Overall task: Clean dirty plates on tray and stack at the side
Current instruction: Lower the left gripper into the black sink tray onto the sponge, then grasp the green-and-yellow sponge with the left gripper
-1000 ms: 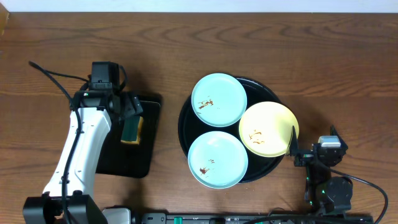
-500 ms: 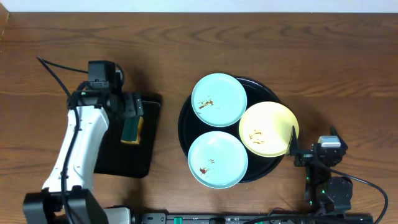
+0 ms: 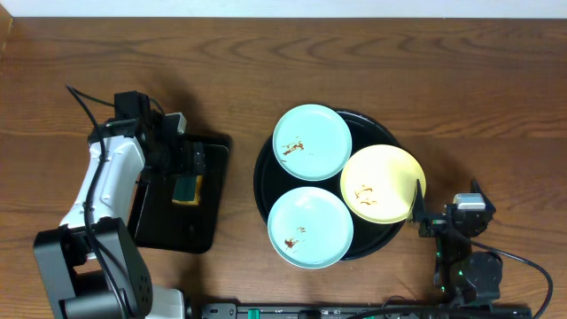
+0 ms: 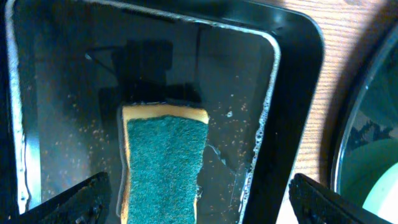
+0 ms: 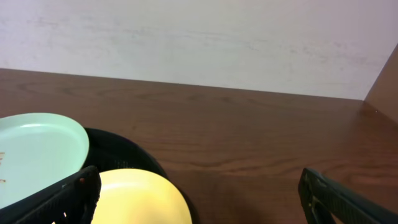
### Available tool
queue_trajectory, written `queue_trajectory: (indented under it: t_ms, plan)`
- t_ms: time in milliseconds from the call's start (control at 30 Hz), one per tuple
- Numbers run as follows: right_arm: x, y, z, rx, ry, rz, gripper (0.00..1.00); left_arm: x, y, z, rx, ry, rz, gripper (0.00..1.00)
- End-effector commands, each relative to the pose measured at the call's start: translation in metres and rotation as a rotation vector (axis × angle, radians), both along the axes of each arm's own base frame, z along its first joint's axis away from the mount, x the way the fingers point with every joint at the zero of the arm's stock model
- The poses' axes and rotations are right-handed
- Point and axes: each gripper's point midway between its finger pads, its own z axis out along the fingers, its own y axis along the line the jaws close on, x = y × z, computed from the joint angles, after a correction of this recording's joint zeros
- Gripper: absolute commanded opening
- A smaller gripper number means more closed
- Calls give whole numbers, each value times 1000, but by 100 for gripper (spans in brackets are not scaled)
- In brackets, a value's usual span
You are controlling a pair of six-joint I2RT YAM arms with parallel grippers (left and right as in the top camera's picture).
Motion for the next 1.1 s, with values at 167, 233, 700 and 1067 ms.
queue_trajectory:
  t_ms: [167, 233, 700, 1067]
  plan:
    - [0, 1, 0, 13, 0, 1, 99, 2, 9, -11, 47, 31, -18, 92]
    - [0, 1, 0, 13, 0, 1, 99, 0, 8, -21, 40, 65, -15, 92]
    - [0, 1, 0, 13, 0, 1, 99, 3, 8, -64, 21, 144, -3, 30]
    - [0, 1, 0, 13, 0, 1, 99, 10, 10, -63, 22, 127, 38, 44]
